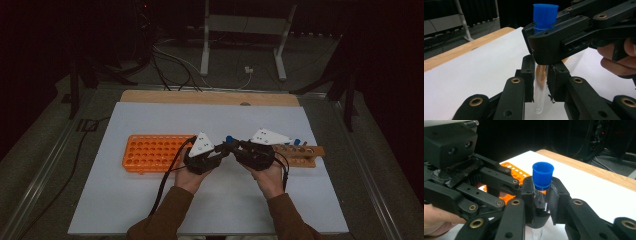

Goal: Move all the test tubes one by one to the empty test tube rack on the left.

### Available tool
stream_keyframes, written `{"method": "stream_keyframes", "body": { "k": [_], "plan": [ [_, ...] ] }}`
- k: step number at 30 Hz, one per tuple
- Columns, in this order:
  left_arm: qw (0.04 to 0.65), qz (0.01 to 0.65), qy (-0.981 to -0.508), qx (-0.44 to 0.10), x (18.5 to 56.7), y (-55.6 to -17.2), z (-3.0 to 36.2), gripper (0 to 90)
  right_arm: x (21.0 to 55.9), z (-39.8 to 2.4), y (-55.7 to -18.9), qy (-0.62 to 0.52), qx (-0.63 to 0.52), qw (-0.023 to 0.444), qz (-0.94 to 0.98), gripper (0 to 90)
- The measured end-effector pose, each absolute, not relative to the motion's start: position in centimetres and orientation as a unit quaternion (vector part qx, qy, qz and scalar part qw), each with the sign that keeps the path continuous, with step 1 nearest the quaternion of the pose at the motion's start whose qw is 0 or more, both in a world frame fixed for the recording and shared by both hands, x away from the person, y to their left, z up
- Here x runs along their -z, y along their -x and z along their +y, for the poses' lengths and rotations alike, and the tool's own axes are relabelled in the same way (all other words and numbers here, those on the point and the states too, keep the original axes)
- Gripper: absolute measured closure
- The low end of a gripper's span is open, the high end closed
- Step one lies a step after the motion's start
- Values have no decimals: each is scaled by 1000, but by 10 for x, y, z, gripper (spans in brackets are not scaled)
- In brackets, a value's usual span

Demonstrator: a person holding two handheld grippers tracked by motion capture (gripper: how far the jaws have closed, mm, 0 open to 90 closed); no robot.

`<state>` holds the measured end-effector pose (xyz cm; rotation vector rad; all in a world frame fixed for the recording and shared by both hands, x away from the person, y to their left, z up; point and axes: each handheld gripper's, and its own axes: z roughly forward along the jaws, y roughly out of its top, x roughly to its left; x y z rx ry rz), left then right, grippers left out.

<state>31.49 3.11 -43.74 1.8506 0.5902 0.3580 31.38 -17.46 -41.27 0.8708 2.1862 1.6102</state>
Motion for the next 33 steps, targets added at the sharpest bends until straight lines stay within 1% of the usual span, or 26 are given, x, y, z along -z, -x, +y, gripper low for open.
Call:
{"method": "stream_keyframes", "body": {
  "k": [3,4,5,6,7,10,13,14,16,17,18,33],
  "plan": [
    [545,252,-784,-157,438,-315,33,775,412,-179,-316,-305,-572,131,750,489],
    [544,253,-784,-159,438,-316,34,775,412,-179,-316,-305,-572,131,750,489],
    [544,256,-783,-159,438,-316,36,775,411,-181,-314,-311,-573,141,745,330],
    [545,259,-781,-161,438,-317,38,776,411,-183,-314,-317,-572,145,742,266],
    [544,262,-781,-161,439,-318,41,776,410,-185,-314,-321,-572,145,740,220],
    [543,272,-777,-166,440,-319,50,776,410,-191,-313,-332,-570,157,735,147],
    [540,280,-775,-170,441,-319,60,777,410,-196,-313,-338,-567,163,733,139],
    [539,286,-773,-175,443,-319,67,777,412,-199,-312,-343,-560,169,735,97],
    [538,290,-771,-177,443,-319,70,777,415,-202,-311,-350,-550,176,738,59],
    [538,293,-770,-178,444,-319,73,777,415,-202,-311,-350,-550,176,738,59],
    [538,295,-769,-180,444,-319,76,776,417,-206,-310,-354,-543,180,740,40],
    [520,331,-763,-195,463,-315,105,776,421,-225,-299,-364,-526,204,741,37]
  ]
}}
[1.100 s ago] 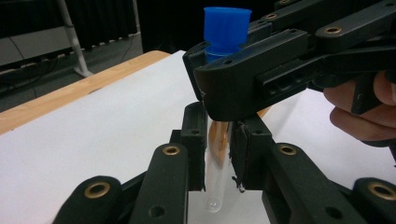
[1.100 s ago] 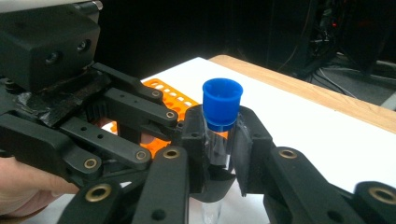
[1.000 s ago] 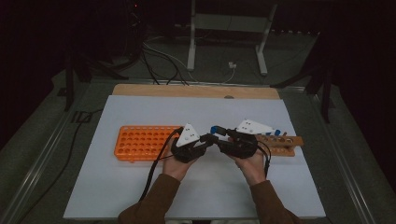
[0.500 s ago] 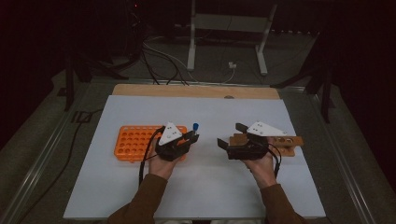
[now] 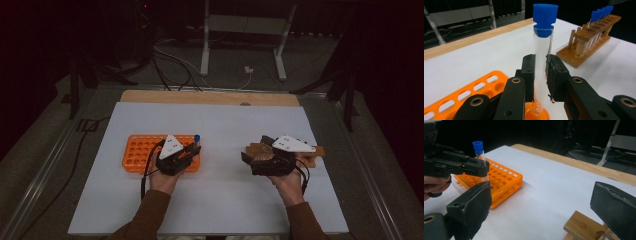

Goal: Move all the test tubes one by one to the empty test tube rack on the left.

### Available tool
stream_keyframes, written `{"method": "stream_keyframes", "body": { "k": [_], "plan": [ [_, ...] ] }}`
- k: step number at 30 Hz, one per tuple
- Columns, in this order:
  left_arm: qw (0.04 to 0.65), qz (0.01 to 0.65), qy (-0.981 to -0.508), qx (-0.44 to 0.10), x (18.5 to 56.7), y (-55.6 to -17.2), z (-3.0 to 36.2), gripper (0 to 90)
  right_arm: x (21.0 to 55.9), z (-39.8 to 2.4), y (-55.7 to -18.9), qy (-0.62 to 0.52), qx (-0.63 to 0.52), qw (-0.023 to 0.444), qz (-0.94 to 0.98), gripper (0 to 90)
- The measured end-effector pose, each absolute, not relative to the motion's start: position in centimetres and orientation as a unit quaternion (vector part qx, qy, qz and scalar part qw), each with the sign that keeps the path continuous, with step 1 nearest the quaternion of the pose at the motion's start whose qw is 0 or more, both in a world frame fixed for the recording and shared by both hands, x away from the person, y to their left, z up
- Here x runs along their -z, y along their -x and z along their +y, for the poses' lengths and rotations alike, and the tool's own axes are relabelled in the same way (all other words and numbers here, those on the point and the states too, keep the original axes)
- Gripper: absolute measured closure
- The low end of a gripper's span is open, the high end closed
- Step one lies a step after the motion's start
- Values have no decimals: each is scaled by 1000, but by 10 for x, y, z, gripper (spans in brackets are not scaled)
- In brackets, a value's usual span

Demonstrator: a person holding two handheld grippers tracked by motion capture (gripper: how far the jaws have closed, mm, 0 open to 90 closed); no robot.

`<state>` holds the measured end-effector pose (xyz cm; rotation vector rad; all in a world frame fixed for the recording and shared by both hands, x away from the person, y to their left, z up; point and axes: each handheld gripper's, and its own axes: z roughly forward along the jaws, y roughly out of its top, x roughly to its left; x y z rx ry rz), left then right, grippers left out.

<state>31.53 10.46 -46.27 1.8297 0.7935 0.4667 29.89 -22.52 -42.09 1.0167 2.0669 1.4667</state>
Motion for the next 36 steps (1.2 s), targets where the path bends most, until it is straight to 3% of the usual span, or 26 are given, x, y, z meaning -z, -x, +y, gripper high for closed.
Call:
{"method": "stream_keyframes", "body": {
  "k": [36],
  "plan": [
    [462,354,-789,-197,502,-310,103,781,434,-241,-283,-359,-527,206,742,47]
  ]
}}
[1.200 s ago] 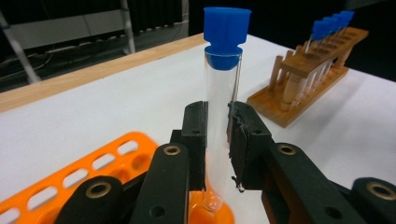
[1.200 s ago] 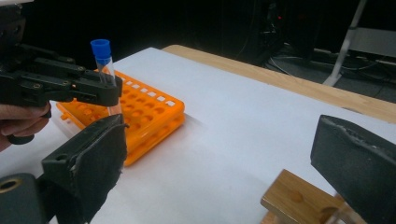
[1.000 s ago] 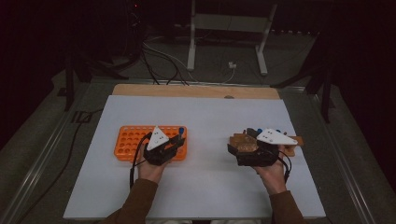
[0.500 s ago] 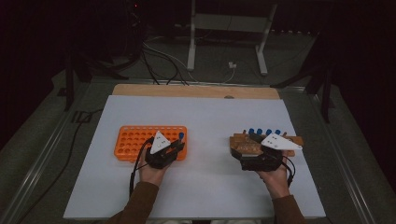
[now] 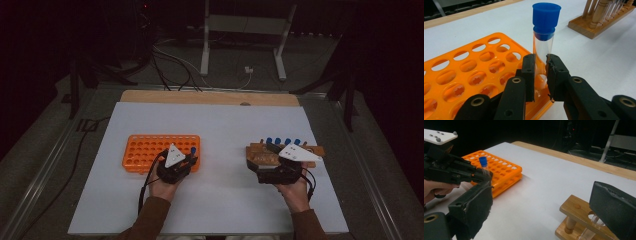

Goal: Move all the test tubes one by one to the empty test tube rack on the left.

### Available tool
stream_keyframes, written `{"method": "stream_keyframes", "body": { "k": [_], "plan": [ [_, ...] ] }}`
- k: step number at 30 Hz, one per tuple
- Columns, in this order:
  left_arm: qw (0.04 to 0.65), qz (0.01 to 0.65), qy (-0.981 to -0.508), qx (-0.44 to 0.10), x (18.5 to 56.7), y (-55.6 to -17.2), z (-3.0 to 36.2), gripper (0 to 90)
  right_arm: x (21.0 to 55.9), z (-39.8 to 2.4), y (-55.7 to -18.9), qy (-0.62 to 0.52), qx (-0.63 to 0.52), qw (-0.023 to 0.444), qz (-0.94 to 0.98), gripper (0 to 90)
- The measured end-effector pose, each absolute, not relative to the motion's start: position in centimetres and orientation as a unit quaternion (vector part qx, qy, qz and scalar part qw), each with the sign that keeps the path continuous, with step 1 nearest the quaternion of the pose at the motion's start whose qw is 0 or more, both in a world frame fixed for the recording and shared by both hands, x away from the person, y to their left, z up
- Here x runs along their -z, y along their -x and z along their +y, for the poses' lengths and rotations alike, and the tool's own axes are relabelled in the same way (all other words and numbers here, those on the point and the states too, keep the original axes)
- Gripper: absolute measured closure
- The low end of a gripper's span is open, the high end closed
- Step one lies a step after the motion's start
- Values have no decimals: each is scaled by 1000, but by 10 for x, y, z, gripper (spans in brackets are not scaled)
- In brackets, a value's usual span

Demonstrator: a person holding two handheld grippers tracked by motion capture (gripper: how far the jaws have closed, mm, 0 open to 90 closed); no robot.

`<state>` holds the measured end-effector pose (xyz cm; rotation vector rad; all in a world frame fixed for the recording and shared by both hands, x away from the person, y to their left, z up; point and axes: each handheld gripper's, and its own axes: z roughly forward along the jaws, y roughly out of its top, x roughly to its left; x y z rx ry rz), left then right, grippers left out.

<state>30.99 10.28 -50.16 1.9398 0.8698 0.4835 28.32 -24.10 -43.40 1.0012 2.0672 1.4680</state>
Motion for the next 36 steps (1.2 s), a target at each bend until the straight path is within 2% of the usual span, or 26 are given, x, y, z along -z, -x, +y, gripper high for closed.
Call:
{"method": "stream_keyframes", "body": {
  "k": [4,7,9,14,16,20,21,24,28,36],
  "plan": [
    [467,356,-787,-191,502,-311,105,765,434,-242,-283,-361,-527,205,742,47],
    [477,361,-779,-188,501,-312,106,612,434,-242,-284,-361,-527,205,742,47],
    [485,368,-772,-184,498,-311,108,540,435,-241,-284,-361,-526,204,742,47],
    [508,376,-756,-170,487,-310,116,457,435,-241,-284,-361,-525,205,743,47],
    [505,381,-753,-183,482,-308,119,326,434,-242,-284,-362,-525,207,742,47],
    [507,383,-748,-190,470,-305,127,158,433,-245,-285,-366,-524,212,740,47],
    [509,384,-746,-191,468,-304,130,148,433,-246,-286,-367,-523,214,739,47],
    [507,389,-745,-193,463,-302,139,37,432,-250,-287,-372,-519,220,737,47],
    [504,396,-740,-202,462,-299,153,8,430,-258,-291,-380,-515,228,734,49],
    [510,407,-728,-211,463,-291,171,6,425,-282,-301,-410,-505,250,717,52]
  ]
}}
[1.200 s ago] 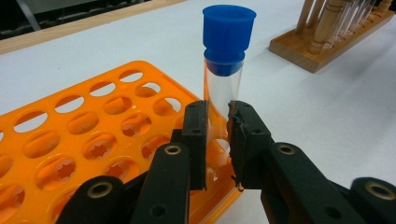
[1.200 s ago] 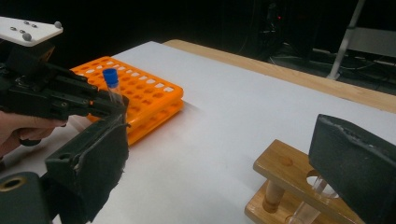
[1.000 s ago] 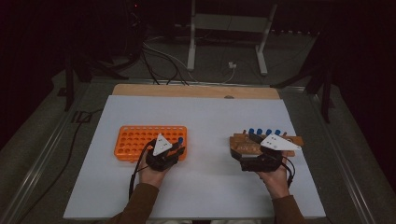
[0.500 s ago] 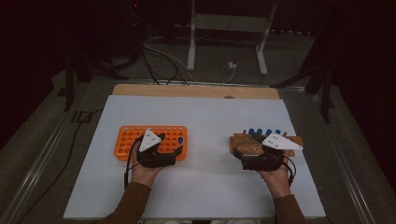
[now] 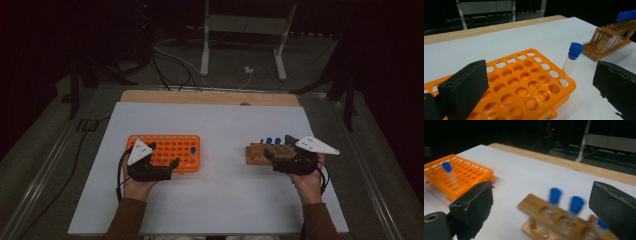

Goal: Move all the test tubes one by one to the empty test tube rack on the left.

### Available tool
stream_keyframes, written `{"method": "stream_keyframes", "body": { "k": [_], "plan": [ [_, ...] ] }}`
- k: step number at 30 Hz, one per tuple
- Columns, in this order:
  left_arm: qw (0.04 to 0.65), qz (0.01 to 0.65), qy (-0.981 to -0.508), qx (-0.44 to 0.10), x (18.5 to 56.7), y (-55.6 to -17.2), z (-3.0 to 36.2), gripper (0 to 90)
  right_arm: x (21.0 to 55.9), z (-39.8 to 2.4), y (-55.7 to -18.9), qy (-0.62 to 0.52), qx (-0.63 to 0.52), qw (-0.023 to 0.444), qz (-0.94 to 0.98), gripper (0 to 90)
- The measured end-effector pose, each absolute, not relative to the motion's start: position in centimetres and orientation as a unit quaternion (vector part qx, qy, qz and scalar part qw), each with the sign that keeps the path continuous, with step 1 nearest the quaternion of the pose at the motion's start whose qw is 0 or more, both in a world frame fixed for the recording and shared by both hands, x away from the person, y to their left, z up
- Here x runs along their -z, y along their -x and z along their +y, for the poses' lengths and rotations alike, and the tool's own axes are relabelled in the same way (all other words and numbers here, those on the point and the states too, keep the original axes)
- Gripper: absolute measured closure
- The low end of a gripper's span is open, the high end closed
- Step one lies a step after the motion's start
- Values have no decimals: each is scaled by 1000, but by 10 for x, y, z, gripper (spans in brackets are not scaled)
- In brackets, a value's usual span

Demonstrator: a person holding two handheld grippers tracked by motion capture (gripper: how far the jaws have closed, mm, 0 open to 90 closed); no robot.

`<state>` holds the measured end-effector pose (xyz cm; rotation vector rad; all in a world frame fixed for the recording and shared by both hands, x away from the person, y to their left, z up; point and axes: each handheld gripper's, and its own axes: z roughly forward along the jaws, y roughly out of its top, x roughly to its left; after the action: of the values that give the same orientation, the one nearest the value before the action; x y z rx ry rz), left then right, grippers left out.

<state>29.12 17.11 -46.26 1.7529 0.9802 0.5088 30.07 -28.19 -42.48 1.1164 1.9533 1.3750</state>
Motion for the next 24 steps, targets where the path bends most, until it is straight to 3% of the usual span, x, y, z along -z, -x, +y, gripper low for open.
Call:
{"method": "stream_keyframes", "body": {
  "k": [15,21,24],
  "plan": [
    [505,401,-735,-207,467,-290,172,7,423,-339,-321,-480,-472,286,681,100],
    [508,405,-732,-205,467,-290,173,7,429,-352,-320,-488,-469,283,679,180],
    [508,406,-731,-206,467,-290,173,7,431,-355,-318,-491,-464,282,681,272]
  ]
}}
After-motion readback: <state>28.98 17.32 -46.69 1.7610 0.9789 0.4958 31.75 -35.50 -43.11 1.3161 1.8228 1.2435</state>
